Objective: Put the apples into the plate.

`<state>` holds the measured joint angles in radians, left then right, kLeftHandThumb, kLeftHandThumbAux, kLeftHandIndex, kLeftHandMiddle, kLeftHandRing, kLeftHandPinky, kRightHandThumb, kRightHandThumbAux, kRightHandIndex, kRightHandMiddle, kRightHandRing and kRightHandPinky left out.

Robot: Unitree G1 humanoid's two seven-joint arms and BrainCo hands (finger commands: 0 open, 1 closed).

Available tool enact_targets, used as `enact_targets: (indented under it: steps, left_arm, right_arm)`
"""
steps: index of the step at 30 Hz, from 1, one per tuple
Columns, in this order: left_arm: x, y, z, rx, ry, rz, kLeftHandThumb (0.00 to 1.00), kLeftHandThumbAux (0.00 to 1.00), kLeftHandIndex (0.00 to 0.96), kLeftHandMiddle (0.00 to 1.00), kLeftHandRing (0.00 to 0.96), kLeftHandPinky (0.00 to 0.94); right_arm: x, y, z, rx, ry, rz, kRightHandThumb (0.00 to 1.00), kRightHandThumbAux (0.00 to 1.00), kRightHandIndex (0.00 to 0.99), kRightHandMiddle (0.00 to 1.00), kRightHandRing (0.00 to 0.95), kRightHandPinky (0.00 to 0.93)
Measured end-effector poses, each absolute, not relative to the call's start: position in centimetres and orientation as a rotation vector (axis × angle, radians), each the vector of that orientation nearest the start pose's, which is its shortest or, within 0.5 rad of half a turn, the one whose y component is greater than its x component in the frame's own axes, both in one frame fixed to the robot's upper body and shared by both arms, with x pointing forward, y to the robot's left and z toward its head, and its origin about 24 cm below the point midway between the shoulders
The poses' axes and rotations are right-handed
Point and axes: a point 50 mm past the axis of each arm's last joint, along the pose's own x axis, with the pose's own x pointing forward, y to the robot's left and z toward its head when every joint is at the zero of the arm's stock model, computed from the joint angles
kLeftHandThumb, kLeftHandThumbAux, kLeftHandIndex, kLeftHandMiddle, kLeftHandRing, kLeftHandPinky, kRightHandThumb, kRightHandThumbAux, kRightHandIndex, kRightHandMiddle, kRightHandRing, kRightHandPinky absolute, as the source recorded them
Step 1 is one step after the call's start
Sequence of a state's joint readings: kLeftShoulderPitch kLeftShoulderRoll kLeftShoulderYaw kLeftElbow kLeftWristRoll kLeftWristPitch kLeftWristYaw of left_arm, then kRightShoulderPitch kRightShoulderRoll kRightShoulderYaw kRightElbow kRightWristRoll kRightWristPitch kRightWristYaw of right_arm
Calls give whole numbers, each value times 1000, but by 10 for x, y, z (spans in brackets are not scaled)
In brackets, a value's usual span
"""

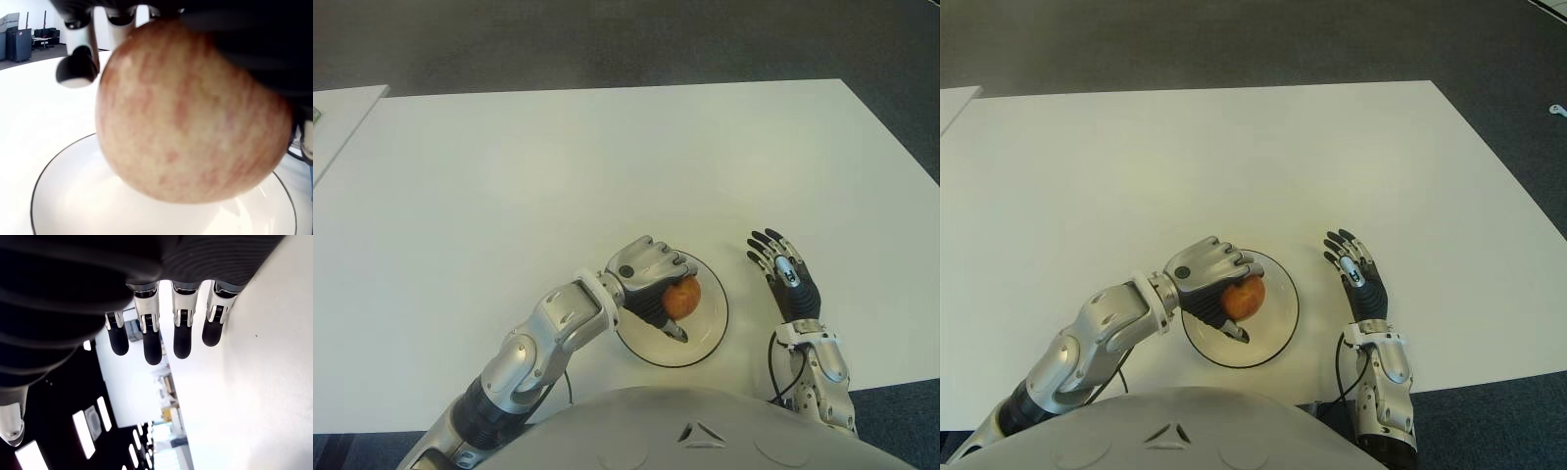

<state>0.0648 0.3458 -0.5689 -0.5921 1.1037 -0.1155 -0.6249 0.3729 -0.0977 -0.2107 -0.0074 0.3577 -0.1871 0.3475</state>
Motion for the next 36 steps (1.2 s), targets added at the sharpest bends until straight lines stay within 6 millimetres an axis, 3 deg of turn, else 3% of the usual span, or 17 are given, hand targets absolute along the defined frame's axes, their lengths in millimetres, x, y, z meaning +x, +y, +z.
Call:
enact_targets:
  steps: [8,10,11,12,14,15,17,21,27,36]
  left_arm:
    - [171,52,98,1410,-494,-882,698,698,435,839,854,844]
    - [171,52,98,1376,-510,-860,693,700,431,808,806,768]
    - [171,52,97,1356,-513,-852,549,604,422,742,729,677]
    - [171,52,96,1330,-513,-840,497,569,418,719,701,644]
    - [169,53,94,1296,-513,-826,336,463,318,463,443,423]
    - [167,53,93,1280,-510,-822,313,448,304,427,407,392]
    - [164,54,91,1263,-500,-825,224,399,203,264,233,227]
    - [163,55,88,1264,-488,-839,91,345,66,79,60,54]
    - [164,56,86,1293,-454,-892,14,291,6,8,6,5]
    - [162,58,86,1289,-492,-931,0,251,0,0,0,0]
  right_arm:
    - [160,-228,-1,195,74,-23,310,505,149,207,167,146]
    - [160,-228,-1,195,75,-25,310,507,147,206,167,144]
    - [160,-228,-1,195,75,-25,311,508,147,206,165,142]
    - [161,-228,-1,196,75,-25,311,508,147,206,165,142]
    - [161,-228,-1,196,74,-26,313,503,150,209,161,135]
    - [161,-228,-1,196,75,-26,313,502,150,209,160,134]
    - [161,-229,-2,196,75,-27,316,493,157,217,161,137]
    - [161,-229,-1,196,73,-29,323,479,169,231,168,155]
    - [161,-228,-2,199,72,-28,326,474,176,242,179,159]
    - [162,-229,-2,202,64,-28,323,470,184,251,186,171]
